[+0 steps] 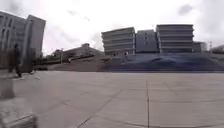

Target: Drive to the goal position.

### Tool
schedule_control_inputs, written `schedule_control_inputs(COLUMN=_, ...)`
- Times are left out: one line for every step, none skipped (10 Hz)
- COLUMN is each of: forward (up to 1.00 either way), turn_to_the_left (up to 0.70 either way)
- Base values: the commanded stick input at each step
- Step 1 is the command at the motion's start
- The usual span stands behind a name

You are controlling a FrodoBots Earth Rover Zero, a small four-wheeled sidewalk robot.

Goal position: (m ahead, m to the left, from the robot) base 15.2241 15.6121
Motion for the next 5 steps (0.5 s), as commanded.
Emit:
schedule_control_inputs(forward=0.7, turn_to_the_left=0.02)
schedule_control_inputs(forward=0.7, turn_to_the_left=0.02)
schedule_control_inputs(forward=0.7, turn_to_the_left=0.02)
schedule_control_inputs(forward=0.7, turn_to_the_left=0.31)
schedule_control_inputs(forward=0.7, turn_to_the_left=0.36)
